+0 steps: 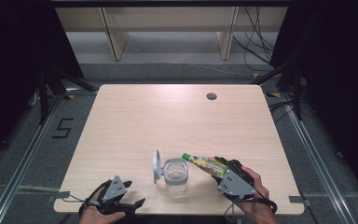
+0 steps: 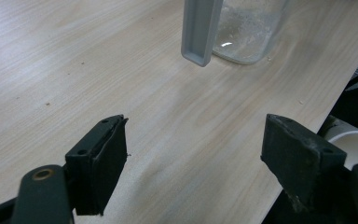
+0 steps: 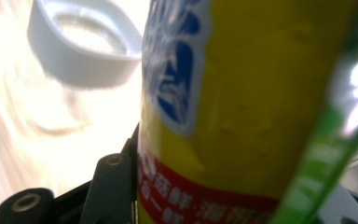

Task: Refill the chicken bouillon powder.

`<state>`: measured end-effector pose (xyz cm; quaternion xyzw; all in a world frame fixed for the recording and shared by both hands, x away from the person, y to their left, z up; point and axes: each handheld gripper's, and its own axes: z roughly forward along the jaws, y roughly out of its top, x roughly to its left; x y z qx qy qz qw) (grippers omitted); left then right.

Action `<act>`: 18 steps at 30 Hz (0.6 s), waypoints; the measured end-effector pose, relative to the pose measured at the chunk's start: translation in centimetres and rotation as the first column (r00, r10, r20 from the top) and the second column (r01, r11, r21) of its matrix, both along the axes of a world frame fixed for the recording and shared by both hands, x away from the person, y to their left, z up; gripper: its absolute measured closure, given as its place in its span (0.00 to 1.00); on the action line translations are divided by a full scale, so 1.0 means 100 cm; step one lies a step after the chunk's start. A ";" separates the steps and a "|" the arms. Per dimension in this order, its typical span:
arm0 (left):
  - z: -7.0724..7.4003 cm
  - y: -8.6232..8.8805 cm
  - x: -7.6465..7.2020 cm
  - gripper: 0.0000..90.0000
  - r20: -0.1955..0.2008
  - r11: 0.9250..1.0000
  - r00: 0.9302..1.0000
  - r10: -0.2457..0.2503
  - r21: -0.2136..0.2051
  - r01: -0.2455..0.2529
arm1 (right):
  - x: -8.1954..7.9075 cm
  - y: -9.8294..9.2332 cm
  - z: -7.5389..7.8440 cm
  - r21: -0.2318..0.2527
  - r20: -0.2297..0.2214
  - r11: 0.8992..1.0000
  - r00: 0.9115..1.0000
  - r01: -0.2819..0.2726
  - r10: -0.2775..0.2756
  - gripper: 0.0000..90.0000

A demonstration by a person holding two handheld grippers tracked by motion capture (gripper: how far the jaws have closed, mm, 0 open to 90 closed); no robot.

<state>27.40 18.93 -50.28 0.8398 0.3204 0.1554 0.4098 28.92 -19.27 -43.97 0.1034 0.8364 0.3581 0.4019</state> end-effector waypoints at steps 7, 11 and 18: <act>0.001 0.001 0.001 0.24 0.009 1.000 1.000 -0.018 0.008 0.018 | -0.007 0.012 -0.001 -0.154 0.049 0.988 0.999 -0.008 0.016 0.61; 0.001 0.001 0.001 0.24 0.017 1.000 1.000 -0.013 0.009 0.013 | -0.009 0.017 -0.002 -0.238 0.101 0.971 0.995 -0.001 0.026 0.61; 0.000 0.001 0.002 0.24 0.008 1.000 1.000 -0.019 0.015 0.018 | -0.013 0.025 -0.004 -0.391 0.198 0.920 0.978 0.023 0.059 0.61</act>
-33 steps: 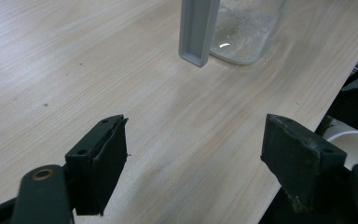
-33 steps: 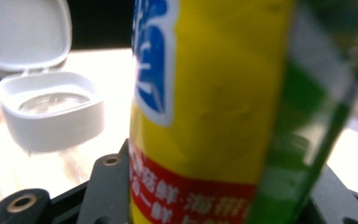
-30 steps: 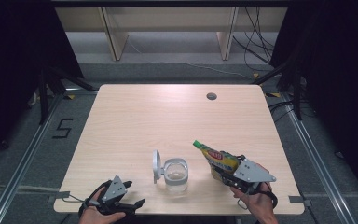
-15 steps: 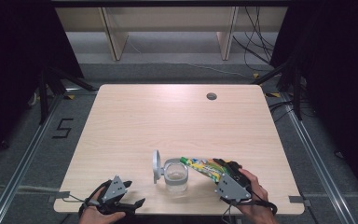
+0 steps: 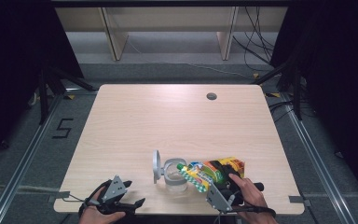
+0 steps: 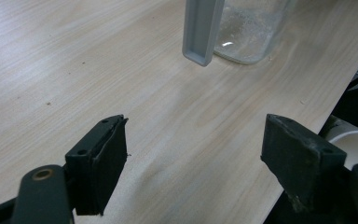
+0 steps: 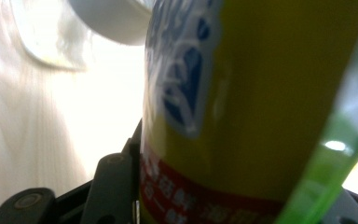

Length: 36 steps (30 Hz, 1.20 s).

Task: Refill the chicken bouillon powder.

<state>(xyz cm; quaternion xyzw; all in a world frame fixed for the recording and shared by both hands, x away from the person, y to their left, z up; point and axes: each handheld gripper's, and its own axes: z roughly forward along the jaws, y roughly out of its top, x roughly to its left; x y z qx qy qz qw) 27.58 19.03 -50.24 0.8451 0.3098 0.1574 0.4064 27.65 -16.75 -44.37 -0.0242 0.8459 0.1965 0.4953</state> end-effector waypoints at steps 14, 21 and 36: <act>0.000 0.000 0.000 0.24 0.005 1.000 1.000 0.011 -0.001 -0.011 | -0.010 0.013 -0.002 -0.227 0.140 0.974 0.990 -0.001 0.034 0.63; -0.001 0.000 -0.001 0.24 -0.007 1.000 1.000 0.028 -0.007 -0.028 | -0.013 0.017 -0.008 -0.234 0.169 0.972 0.985 0.012 0.029 0.64; -0.002 -0.001 -0.001 0.24 -0.018 0.999 0.999 0.034 -0.013 -0.034 | -0.013 0.023 0.000 -0.458 0.282 0.889 0.947 -0.011 0.157 0.64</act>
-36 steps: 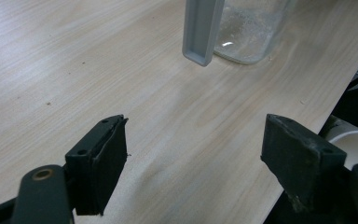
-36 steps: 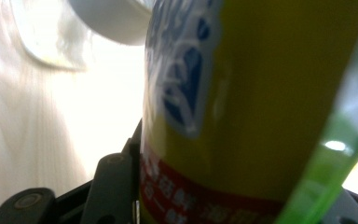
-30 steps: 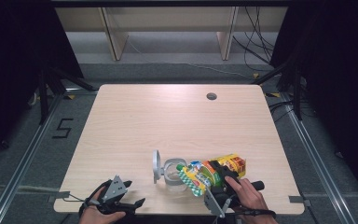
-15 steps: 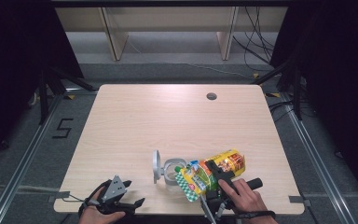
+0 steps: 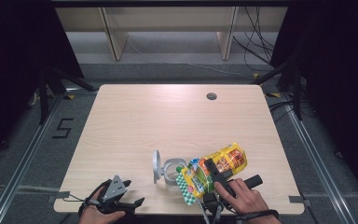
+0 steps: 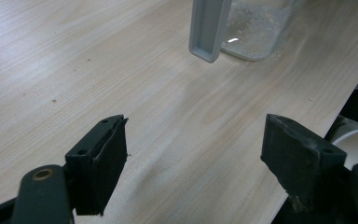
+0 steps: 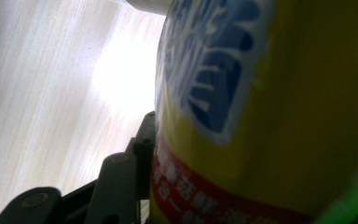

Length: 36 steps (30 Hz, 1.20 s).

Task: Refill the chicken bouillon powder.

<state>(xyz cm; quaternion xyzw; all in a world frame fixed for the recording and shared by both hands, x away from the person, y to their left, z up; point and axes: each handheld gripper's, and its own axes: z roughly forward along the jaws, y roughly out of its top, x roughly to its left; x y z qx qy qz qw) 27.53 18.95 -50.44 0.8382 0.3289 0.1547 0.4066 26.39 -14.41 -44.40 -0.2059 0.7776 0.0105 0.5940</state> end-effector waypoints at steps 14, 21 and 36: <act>0.000 0.001 0.001 0.24 0.006 1.000 1.000 -0.001 0.019 0.000 | 0.003 0.003 0.007 -0.115 0.024 0.993 0.999 -0.019 0.022 0.65; 0.000 0.000 0.000 0.24 -0.001 1.000 1.000 0.000 -0.001 0.000 | 0.003 0.005 0.011 -0.179 0.048 0.984 0.998 -0.021 0.030 0.65; 0.000 0.000 0.000 0.24 -0.001 1.000 1.000 0.002 -0.002 -0.002 | 0.004 0.008 0.020 -0.287 0.065 0.957 0.996 -0.048 0.069 0.65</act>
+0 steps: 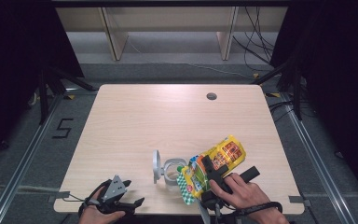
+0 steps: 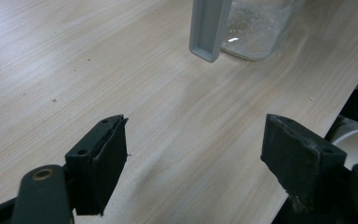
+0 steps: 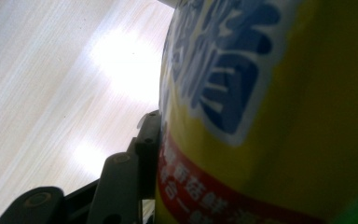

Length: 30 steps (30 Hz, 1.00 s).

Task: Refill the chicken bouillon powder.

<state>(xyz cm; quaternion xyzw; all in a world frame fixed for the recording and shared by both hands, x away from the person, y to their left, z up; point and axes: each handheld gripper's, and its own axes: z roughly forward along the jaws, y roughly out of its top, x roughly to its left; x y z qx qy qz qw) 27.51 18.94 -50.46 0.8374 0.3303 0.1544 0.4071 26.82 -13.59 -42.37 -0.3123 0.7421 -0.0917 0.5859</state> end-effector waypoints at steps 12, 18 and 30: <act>0.000 0.000 0.000 0.24 0.001 1.000 1.000 -0.001 0.002 0.001 | 0.000 -0.001 -0.003 0.003 -0.003 1.000 1.000 0.006 -0.006 0.67; 0.000 0.001 0.002 0.24 0.021 1.000 1.000 -0.019 0.019 0.018 | 0.000 -0.001 -0.003 -0.009 -0.002 1.000 1.000 0.002 -0.002 0.67; -0.001 -0.001 0.000 0.24 0.005 1.000 1.000 0.010 -0.013 -0.009 | -0.001 0.000 -0.001 -0.030 -0.002 1.000 1.000 -0.008 0.007 0.67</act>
